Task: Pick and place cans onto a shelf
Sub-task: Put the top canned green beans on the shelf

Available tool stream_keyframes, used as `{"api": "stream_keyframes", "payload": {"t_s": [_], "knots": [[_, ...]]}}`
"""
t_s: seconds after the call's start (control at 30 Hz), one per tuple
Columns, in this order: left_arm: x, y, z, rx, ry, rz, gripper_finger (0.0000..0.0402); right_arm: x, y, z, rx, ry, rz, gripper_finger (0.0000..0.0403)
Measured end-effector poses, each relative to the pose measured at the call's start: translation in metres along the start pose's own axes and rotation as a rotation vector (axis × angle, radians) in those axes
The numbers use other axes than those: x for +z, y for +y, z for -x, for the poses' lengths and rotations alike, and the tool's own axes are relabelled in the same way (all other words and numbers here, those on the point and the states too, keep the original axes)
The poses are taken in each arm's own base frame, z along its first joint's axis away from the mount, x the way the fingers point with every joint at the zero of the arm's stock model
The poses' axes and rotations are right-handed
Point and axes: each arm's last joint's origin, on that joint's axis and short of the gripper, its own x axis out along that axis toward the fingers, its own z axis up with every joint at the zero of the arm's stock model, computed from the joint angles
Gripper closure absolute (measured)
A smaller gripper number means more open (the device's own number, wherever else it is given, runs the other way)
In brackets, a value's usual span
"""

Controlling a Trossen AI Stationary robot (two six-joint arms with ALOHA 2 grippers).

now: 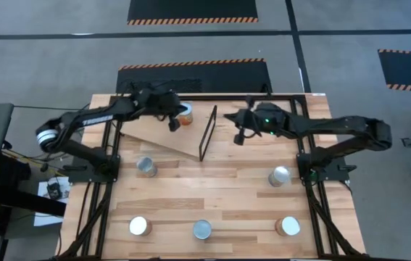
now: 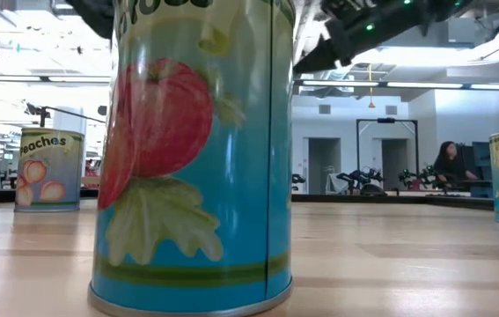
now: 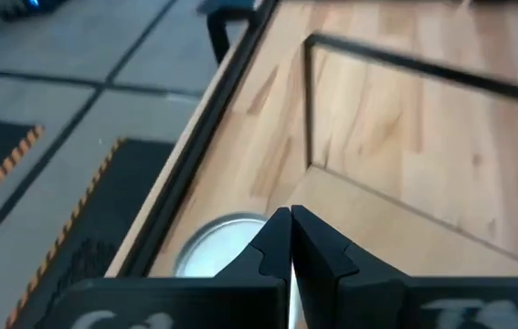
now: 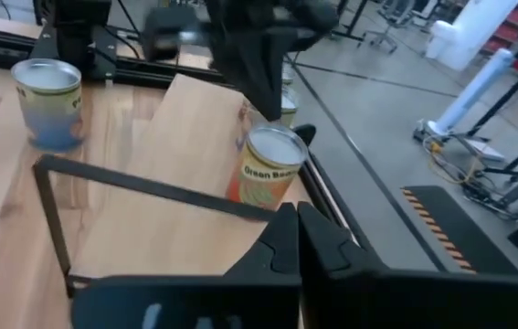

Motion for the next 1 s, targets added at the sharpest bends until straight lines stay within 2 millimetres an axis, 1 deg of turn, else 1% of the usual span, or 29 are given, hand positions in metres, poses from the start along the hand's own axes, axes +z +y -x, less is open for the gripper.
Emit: {"api": "stream_keyframes", "payload": {"t_s": [0.17,0.3,0.4,0.67,1.0], "knots": [[0.003,0.006,-0.028,-0.029,0.132,-0.015,0.0401,-0.001,0.006,0.014,-0.006,-0.018,0.006,0.0397],[0.003,0.007,-0.038,-0.001,0.184,-0.019,0.0401,-0.004,0.009,0.020,-0.013,-0.020,0.010,0.0396],[0.002,0.008,-0.037,0.021,0.202,-0.021,0.0402,-0.006,0.012,0.021,-0.013,-0.006,0.015,0.0397],[0.003,0.008,-0.020,0.081,0.257,-0.036,0.0401,-0.005,0.012,0.021,-0.013,-0.009,0.017,0.0396],[0.002,0.009,-0.020,0.088,0.268,-0.042,0.0401,-0.005,0.012,0.021,-0.013,-0.012,0.009,0.0396]]}}
